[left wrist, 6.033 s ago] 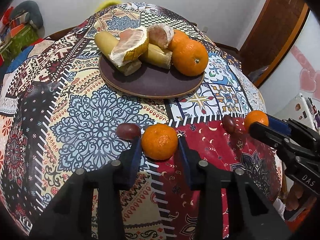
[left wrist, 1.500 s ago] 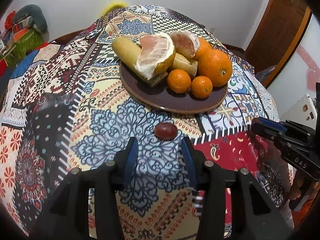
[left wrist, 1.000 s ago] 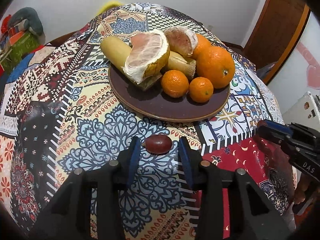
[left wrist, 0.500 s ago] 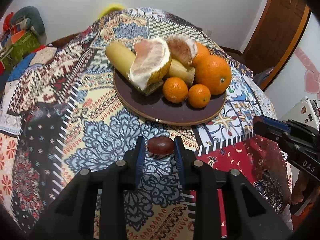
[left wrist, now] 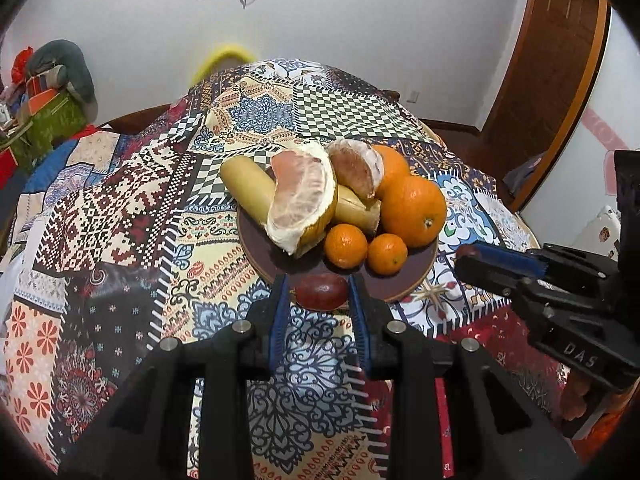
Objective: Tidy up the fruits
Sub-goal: 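Carry the date to the plate and release it with the right tool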
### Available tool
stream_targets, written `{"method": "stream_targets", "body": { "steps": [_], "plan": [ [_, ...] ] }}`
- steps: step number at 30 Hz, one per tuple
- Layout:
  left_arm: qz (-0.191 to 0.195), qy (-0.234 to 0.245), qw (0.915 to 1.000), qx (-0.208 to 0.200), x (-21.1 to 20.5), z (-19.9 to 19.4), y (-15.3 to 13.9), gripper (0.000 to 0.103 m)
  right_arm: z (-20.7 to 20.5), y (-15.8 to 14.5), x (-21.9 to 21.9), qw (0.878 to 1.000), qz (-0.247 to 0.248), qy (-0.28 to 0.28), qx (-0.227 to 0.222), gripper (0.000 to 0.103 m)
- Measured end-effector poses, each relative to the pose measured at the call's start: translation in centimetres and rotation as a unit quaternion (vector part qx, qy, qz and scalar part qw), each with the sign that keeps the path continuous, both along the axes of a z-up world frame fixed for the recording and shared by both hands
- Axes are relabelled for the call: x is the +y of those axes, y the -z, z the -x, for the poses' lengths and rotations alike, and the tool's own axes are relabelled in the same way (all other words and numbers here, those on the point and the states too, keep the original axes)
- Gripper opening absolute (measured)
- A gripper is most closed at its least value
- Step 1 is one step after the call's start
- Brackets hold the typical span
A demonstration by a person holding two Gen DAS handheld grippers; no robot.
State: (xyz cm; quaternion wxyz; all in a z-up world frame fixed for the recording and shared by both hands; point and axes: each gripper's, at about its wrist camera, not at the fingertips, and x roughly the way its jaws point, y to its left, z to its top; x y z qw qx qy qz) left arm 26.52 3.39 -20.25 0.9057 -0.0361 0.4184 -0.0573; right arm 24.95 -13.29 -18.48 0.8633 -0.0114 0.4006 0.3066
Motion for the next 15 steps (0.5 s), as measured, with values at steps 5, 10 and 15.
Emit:
{"method": "stream_targets", "body": {
  "steps": [5,10,15],
  "plan": [
    [0.004,-0.001,1.0,0.005,0.5,-0.8,0.6,0.029,-0.4,0.4,1.6,1.0,0.01,-0.018,-0.002,0.018],
    [0.009,0.004,0.9998,0.016,0.8,-1.8,1.3,0.029,-0.7,0.9,2.8,0.999,0.012,-0.035,0.001,0.018],
    [0.02,0.006,0.9995,0.025,1.1,-2.7,2.1,0.029,-1.2,1.1,3.1,0.999,0.009,-0.042,-0.001,0.018]
  ]
}}
